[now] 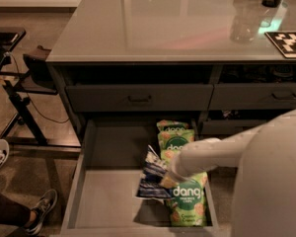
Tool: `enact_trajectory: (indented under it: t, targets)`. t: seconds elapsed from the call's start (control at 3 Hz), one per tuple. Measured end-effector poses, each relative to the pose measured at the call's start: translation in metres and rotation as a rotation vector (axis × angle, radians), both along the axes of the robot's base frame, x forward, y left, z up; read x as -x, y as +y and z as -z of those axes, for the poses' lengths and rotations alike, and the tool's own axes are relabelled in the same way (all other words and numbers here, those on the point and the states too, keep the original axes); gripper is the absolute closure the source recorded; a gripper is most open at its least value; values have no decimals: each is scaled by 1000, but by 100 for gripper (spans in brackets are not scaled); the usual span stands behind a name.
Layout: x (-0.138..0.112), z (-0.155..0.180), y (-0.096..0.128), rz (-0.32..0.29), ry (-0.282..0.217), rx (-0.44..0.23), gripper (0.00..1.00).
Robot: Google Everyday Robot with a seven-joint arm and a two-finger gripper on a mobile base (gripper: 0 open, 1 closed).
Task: Pick blue chip bag from middle drawer and place on counter
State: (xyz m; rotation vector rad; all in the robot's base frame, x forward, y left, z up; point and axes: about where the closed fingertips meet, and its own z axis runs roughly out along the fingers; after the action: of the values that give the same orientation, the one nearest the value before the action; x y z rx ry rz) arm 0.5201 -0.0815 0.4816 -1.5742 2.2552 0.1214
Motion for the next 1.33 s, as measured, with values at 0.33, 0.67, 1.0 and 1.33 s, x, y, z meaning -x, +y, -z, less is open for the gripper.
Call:
enact_trajectory:
  t: [0.33,0.67,1.0,1.33]
  targets:
    - [0,-57,24,-6,-25,39,100]
    - [2,-109,43,-51,-68,109,100]
    - [13,-162,70,-109,-154,149,100]
    - [32,-222,73,-27,-254,100,100]
